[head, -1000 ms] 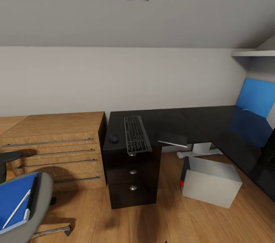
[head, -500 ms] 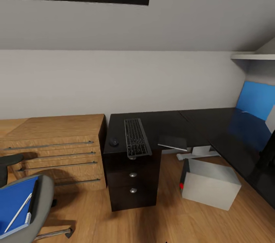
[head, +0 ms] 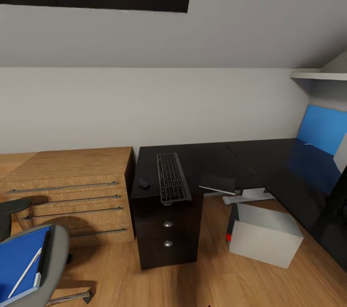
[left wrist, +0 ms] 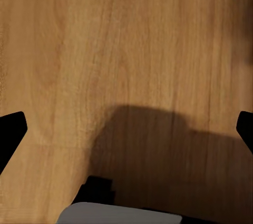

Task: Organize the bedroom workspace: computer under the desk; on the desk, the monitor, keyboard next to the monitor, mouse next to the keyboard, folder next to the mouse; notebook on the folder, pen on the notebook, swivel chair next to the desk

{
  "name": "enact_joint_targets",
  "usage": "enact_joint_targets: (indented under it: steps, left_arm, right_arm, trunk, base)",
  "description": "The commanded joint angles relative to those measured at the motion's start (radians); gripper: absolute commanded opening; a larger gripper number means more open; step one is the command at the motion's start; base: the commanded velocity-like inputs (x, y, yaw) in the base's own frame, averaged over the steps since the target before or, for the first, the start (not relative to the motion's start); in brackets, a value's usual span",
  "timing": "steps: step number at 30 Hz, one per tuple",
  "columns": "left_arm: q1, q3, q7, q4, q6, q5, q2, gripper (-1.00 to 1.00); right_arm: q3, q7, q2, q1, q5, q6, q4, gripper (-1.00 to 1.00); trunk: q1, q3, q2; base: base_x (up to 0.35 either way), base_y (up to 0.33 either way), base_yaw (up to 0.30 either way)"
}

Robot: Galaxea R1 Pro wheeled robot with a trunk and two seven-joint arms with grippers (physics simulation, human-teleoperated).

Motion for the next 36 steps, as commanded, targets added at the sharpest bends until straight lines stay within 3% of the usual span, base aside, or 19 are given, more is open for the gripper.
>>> enact_joint_targets:
  steps: [1,17,20,22,23,36]
  left_arm:
    - [0.000,-0.005,0.008,-0.002,0.004,0.008,0.001,1.00]
    - [0.000,-0.001,0.001,0.057,-0.007,0.010,0.001,1.00]
    - [0.000,0.000,0.002,0.062,-0.033,0.011,0.001,1.00]
    - [0.000,-0.001,0.005,0.130,-0.120,0.011,-0.001,1.00]
    - [0.000,-0.002,0.005,0.142,-0.130,0.010,-0.002,1.00]
    - [0.000,-0.007,0.003,0.194,-0.162,0.007,-0.001,1.00]
  right_arm:
    - [0.009,-0.007,0.000,-0.001,-0.003,-0.002,0.000,1.00]
    - [0.009,-0.008,0.001,-0.001,-0.003,-0.002,0.002,1.00]
    - [0.009,-0.008,0.001,-0.001,-0.003,-0.002,0.004,1.00]
    - [0.009,-0.008,0.001,0.000,-0.003,-0.001,0.007,1.00]
    - [0.009,-0.008,0.001,0.000,-0.003,-0.001,0.007,1.00]
    - [0.009,-0.007,0.001,0.000,-0.003,-0.001,0.011,1.00]
  trunk:
    - [-0.004,0.002,0.007]
    - [-0.065,0.052,0.119]
    - [-0.077,0.062,0.140]
    - [-0.085,0.068,0.154]
    - [-0.088,0.071,0.161]
    - [-0.138,0.112,0.252]
  base:
    - [0.000,0.000,0.000]
    - [0.000,0.000,0.000]
    - [0.000,0.000,0.000]
    - [0.000,0.000,0.000]
    - [0.000,0.000,0.000]
    - [0.000,0.000,0.000]
